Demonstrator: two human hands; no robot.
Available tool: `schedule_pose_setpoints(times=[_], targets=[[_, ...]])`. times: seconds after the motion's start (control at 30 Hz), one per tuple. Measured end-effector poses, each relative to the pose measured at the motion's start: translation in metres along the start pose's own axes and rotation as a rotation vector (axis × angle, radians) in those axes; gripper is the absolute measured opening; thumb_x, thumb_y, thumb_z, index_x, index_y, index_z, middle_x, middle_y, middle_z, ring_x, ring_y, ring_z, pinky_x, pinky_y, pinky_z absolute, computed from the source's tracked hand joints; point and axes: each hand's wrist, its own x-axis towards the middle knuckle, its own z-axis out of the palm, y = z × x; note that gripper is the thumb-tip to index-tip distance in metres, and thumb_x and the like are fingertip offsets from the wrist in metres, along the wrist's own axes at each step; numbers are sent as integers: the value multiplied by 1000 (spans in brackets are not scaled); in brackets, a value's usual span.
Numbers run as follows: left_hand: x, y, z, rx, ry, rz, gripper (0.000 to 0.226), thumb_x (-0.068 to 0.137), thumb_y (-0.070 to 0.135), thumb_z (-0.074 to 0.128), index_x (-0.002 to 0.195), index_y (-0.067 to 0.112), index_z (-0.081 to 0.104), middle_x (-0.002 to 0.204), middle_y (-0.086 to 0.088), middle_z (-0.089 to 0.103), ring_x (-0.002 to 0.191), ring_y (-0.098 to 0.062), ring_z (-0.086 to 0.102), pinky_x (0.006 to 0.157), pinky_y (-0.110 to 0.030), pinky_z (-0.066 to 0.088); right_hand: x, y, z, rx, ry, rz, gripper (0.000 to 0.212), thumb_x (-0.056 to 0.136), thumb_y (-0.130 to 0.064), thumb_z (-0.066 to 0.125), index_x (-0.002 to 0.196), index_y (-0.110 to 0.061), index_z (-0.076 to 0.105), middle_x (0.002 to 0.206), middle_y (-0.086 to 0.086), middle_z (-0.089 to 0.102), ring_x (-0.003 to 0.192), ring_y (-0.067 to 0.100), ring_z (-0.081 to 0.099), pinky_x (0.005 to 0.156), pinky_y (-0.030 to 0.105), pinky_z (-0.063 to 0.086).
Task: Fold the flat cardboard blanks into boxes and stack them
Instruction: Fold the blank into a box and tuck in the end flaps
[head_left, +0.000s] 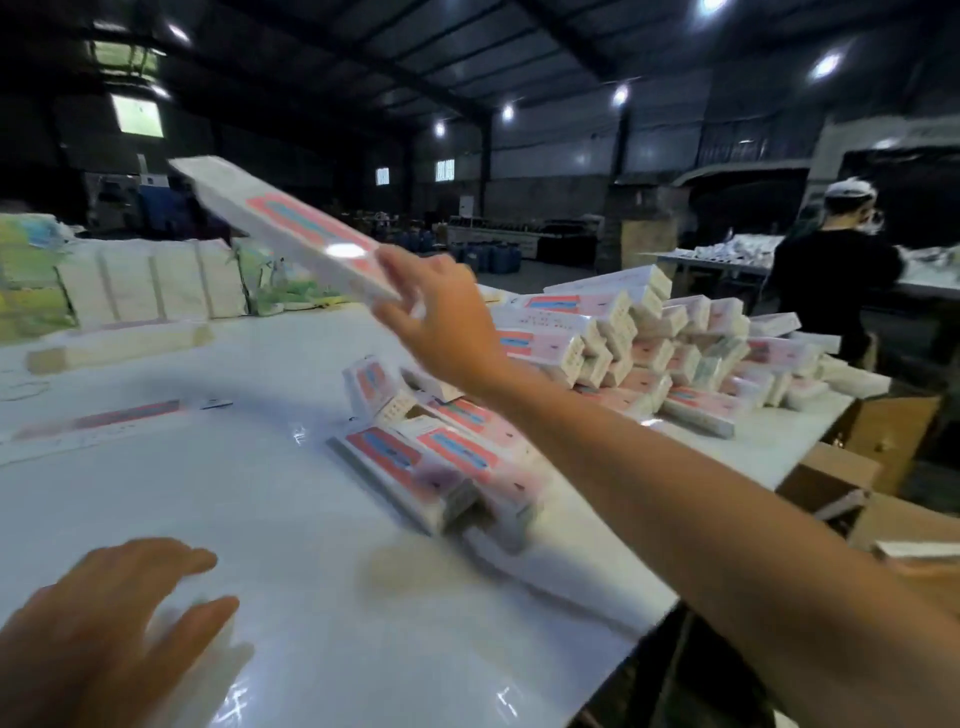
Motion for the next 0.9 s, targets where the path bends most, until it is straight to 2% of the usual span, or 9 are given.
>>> schedule_pose_setpoints(times=[0.07, 0.2, 0.33, 0.47, 0.6, 0.7, 0.77, 0.83, 0.9], targets=[[6, 5, 2, -10, -1, 9, 61, 79, 78, 33, 103, 24, 50, 85, 9, 58, 72, -24, 61, 58, -45, 50, 29, 47, -32, -174, 102, 89, 28, 91, -27, 55, 119, -26, 55, 110, 9, 51, 101, 22, 44, 66, 20, 38], [14, 24, -3, -83, 57, 7, 56, 79, 77, 29, 93, 29, 52, 87, 5, 46, 55, -32, 54, 50, -45, 49, 36, 148, -88, -430, 237, 408, 39, 91, -13, 46, 126, -27, 55, 135, 14, 37, 114, 30, 37, 92, 36, 40], [17, 27, -8, -49, 72, 74, 54, 81, 74, 27, 93, 28, 52, 78, 1, 55, 53, -34, 55, 50, -45, 48, 7, 211, -115, -627, 75, 662, 40, 88, -11, 49, 124, -27, 57, 146, 12, 24, 129, 37, 24, 102, 48, 33], [18, 31, -10, -18, 81, 60, 40, 72, 60, 46, 95, 28, 52, 75, -5, 59, 54, -36, 56, 52, -46, 48, 1, 211, -108, -720, -18, 585, 38, 87, -15, 55, 124, -24, 60, 148, 13, 22, 133, 36, 19, 105, 49, 30], [14, 46, -26, -80, 11, 41, 37, 64, 50, 47, 94, 30, 51, 78, 6, 56, 61, -31, 56, 55, -45, 49, 21, 166, -103, -649, 86, 561, 48, 79, -1, 52, 122, -19, 59, 155, 12, 14, 142, 34, 8, 112, 55, 13], [9, 60, -35, -49, -39, -44, 32, 67, 54, 39, 83, 34, 58, 82, 13, 56, 77, -19, 55, 63, -36, 48, 39, 94, -87, -416, 198, 274, 55, 79, 1, 48, 131, -17, 54, 153, 11, 22, 141, 31, 13, 113, 52, 17], [6, 65, -35, -38, -88, -117, 37, 70, 56, 36, 88, 35, 61, 91, 18, 54, 91, -9, 49, 75, -30, 43, 38, 36, -65, -232, 217, 68, 49, 82, 0, 46, 127, -17, 59, 145, 9, 37, 136, 26, 26, 111, 39, 25], [4, 63, -33, -85, -69, -152, 27, 80, 49, 46, 93, 32, 62, 97, 17, 54, 98, -6, 46, 82, -26, 39, 17, -19, -31, 11, 109, -48, 41, 84, -1, 47, 118, -16, 65, 131, 5, 54, 122, 17, 43, 105, 22, 32], [4, 60, -31, -109, -30, -162, 16, 86, 36, 54, 96, 26, 63, 101, 13, 54, 101, -8, 46, 85, -24, 37, -25, -64, 13, 205, -152, -52, 35, 87, 0, 48, 113, -14, 68, 124, 4, 60, 115, 14, 51, 104, 24, 37]])
